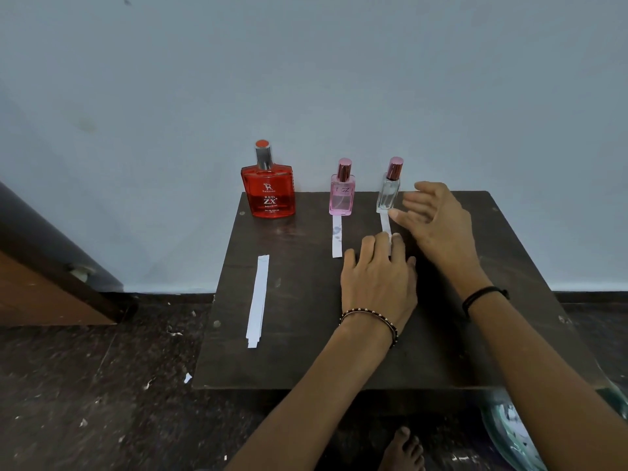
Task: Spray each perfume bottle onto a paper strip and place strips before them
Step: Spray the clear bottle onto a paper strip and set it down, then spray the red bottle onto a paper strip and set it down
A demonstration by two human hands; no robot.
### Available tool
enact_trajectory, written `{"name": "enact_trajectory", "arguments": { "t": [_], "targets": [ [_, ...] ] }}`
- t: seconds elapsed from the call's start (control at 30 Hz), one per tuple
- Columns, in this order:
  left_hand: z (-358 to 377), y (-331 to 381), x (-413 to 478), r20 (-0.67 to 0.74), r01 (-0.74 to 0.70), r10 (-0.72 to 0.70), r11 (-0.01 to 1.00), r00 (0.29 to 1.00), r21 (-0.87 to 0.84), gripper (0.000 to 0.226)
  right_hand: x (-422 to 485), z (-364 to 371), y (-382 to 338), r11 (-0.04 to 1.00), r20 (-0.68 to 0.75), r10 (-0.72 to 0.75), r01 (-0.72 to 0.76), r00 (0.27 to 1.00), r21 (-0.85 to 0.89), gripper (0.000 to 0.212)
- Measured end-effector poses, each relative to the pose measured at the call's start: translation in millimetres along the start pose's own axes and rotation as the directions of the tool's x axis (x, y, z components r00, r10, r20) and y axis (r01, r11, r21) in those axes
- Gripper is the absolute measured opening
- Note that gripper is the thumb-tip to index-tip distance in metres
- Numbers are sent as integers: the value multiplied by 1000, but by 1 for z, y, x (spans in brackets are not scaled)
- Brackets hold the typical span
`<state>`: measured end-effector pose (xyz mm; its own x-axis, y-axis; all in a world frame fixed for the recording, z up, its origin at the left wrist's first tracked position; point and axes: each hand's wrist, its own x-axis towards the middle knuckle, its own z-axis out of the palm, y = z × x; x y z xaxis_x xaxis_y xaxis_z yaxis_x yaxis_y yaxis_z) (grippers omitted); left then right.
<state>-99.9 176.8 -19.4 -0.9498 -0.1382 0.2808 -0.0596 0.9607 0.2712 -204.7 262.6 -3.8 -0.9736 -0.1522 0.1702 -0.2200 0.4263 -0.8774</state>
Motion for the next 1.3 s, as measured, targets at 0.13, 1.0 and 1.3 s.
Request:
{"name": "enact_trajectory", "arguments": {
  "t": [0.13,1.0,1.3],
  "targets": [
    [-12,-1,-2,-97,-24,22,999,995,-20,38,-33,-8,4,1000,-77,30,-30,997,4,64],
    [-102,-174,-72,90,391,-402,774,911,-498,36,-140,96,-82,906,594,-216,385,775,-173,64],
    [-91,-175,-66,176,234,-176,888,968,-397,64,-137,105,-74,890,505,-276,415,818,-187,41]
  ]
}}
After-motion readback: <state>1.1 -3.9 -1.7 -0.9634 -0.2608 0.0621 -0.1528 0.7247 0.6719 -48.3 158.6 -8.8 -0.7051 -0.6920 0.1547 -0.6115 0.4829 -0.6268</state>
